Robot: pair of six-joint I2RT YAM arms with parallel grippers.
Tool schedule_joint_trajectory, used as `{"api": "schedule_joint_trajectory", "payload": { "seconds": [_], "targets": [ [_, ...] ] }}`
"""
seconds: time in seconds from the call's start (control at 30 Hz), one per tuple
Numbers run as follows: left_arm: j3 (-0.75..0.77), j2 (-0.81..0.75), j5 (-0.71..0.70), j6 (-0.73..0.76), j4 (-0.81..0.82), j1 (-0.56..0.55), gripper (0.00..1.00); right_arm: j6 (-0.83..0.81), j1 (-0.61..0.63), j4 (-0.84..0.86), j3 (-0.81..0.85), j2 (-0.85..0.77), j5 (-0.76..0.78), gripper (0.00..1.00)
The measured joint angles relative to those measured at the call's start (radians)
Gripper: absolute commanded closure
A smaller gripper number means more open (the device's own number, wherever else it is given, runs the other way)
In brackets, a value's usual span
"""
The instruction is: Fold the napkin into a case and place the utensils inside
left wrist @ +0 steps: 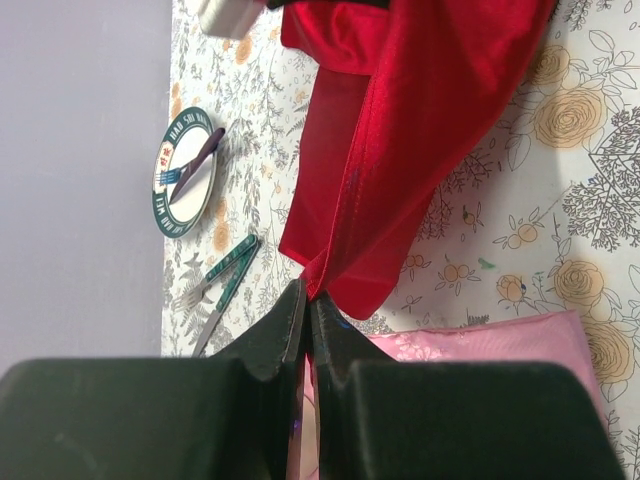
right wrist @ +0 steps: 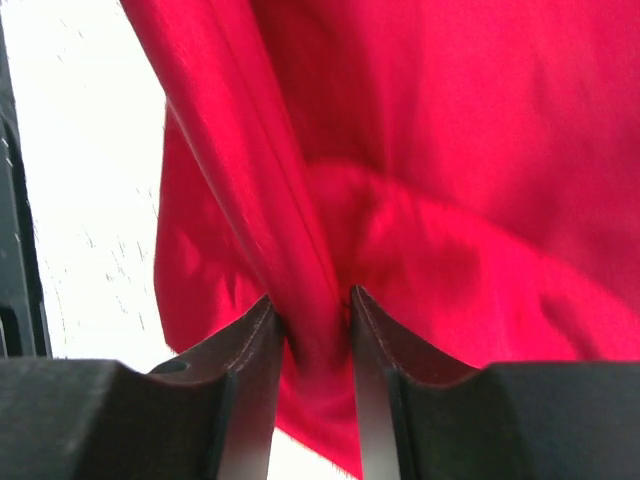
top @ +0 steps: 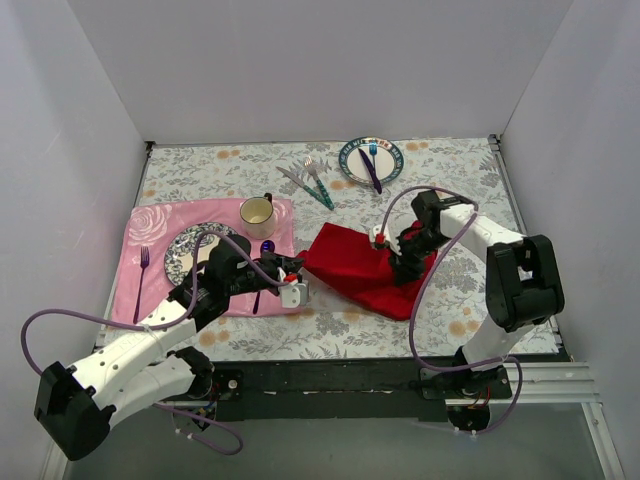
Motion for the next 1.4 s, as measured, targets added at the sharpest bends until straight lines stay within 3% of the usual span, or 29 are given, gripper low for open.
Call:
{"api": "schedule_joint_trajectory", "payload": {
  "seconds": [0.13,0.27,0.43,0.57,0.67,0.77,0.97,1.07,1.2,1.4],
  "targets": [
    [0.000,-0.002,-0.008,-0.011,0.001,0.000,1.00,-0.036,-0.069,-0.052,0.006,-0.023,0.036,0.74],
    [0.000,-0.006,-0.019,-0.026,0.007,0.000,1.00,-0.060,-0.080,-0.088,0.005,-0.054,0.059,0.99],
    [0.015,0.004,-0.062,-0.095,0.011,-0.001,1.00,-0.012,-0.091,-0.109,0.023,-0.103,0.107,0.99],
    [0.130,0.089,-0.139,-0.276,-0.031,0.006,1.00,0.065,-0.198,-0.158,0.215,-0.105,0.113,0.99],
    [0.330,0.211,-0.136,-0.463,-0.086,0.034,1.00,0.163,-0.294,-0.191,0.490,-0.089,0.062,0.99],
    [0.583,0.338,-0.136,-0.608,-0.117,0.043,1.00,0.285,-0.349,-0.122,0.704,-0.122,0.049,0.99],
    [1.080,0.581,-0.237,-0.733,-0.192,0.058,1.00,0.445,-0.368,0.087,0.767,-0.314,0.213,0.99],
    [1.255,0.668,-0.266,-0.746,-0.217,0.059,1.00,0.481,-0.367,0.194,0.825,-0.358,0.290,0.99],
    [1.294,0.669,-0.262,-0.747,-0.227,0.047,1.00,0.499,-0.356,0.305,0.835,-0.433,0.341,0.99],
    [1.155,0.537,-0.206,-0.728,-0.183,0.030,1.00,0.497,-0.348,0.353,0.750,-0.579,0.325,0.99]
  ]
}}
